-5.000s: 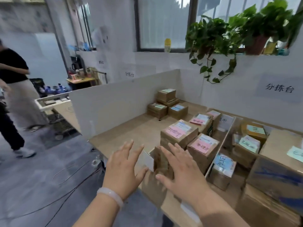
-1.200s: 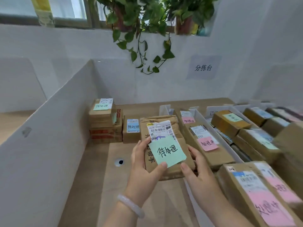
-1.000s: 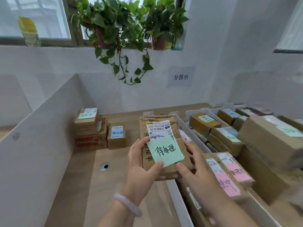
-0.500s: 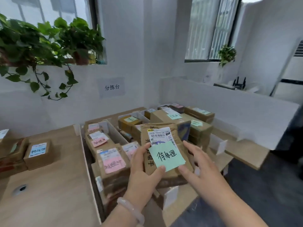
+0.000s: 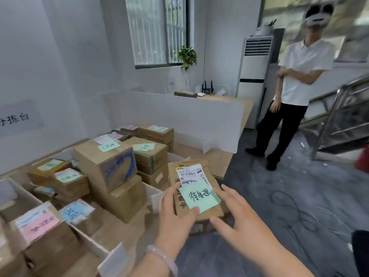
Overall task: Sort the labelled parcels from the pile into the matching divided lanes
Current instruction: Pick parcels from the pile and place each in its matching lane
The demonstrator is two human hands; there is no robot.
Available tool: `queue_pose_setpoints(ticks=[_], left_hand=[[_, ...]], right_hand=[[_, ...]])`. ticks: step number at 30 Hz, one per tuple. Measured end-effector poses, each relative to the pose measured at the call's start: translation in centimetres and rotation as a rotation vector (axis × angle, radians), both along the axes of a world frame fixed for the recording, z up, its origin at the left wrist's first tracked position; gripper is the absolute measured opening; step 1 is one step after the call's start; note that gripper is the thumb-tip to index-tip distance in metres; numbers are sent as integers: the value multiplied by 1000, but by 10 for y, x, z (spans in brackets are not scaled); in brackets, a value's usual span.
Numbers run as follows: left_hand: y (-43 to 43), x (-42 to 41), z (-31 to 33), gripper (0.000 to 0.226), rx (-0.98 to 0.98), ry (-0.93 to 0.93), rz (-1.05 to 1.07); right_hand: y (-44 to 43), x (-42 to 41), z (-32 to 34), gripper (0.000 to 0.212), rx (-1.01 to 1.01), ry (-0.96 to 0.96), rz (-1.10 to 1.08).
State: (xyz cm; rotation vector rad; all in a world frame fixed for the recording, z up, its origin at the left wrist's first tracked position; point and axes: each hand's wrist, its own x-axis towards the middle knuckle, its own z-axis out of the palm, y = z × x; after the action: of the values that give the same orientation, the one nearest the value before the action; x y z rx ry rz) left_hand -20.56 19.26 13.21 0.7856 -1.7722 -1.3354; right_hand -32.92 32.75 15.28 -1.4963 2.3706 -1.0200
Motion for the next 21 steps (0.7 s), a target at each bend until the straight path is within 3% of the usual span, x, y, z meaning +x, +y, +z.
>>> queue_pose_setpoints(ticks=[14, 21], left_hand=[[-127, -188, -38, 68, 68, -23, -188], [-186, -263, -56, 67, 103, -26, -152]], right_hand=[[-104, -165, -14, 68, 158, -5, -144], [-161, -238, -25, 69, 230, -20, -146]])
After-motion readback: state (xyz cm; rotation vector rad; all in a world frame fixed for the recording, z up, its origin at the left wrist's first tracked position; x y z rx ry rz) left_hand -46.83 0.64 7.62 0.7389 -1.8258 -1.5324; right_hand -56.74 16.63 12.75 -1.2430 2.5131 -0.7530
